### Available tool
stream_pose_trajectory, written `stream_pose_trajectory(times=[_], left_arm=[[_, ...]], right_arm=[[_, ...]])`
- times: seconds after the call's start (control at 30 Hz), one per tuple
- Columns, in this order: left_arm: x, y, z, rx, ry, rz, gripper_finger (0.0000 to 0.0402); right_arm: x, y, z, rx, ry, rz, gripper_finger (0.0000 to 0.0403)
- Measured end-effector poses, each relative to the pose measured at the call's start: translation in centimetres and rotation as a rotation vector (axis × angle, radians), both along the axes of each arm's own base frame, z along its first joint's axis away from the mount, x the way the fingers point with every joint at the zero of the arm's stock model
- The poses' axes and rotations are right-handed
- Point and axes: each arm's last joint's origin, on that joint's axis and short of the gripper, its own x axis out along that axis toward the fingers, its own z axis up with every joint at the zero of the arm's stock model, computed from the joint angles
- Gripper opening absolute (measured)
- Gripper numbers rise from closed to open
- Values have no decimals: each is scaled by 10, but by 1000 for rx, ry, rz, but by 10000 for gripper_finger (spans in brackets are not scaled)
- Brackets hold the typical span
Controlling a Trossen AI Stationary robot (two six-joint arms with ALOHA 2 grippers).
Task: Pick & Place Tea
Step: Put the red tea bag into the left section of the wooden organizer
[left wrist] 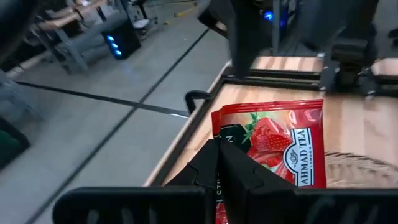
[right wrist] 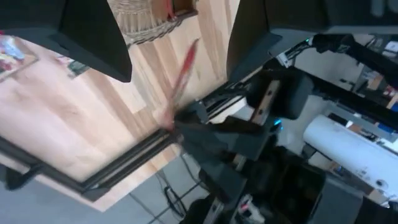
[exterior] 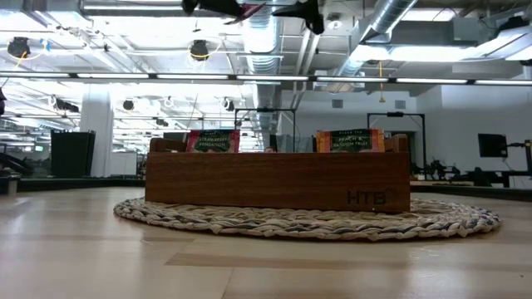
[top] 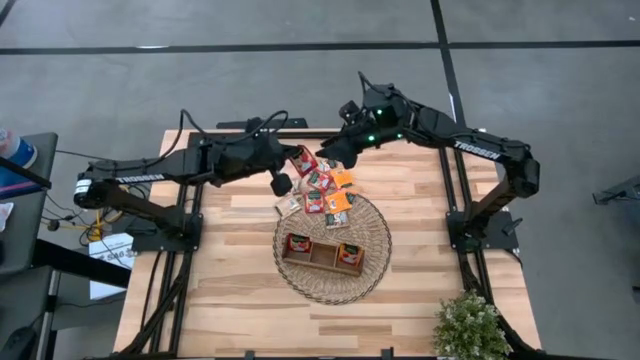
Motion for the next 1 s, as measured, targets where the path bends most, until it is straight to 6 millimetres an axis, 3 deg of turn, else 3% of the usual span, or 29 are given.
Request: stream_pose_trajectory(times=[0.3, 0.5, 0.8, 1.0], left_arm=[[0, -7, 0, 151, 89, 2, 0], [0, -14, -2, 210, 156, -30, 0], [-2, -31, -4, 363, 264, 10, 0], [-2, -47, -4, 427, 296, -18, 0]], right_arm=[[23, 9, -18, 19, 22, 50, 255], [25, 10, -19, 19, 22, 57, 255], [6, 10, -6, 15, 27, 43, 255], [-12, 22, 7, 9, 37, 54, 255]])
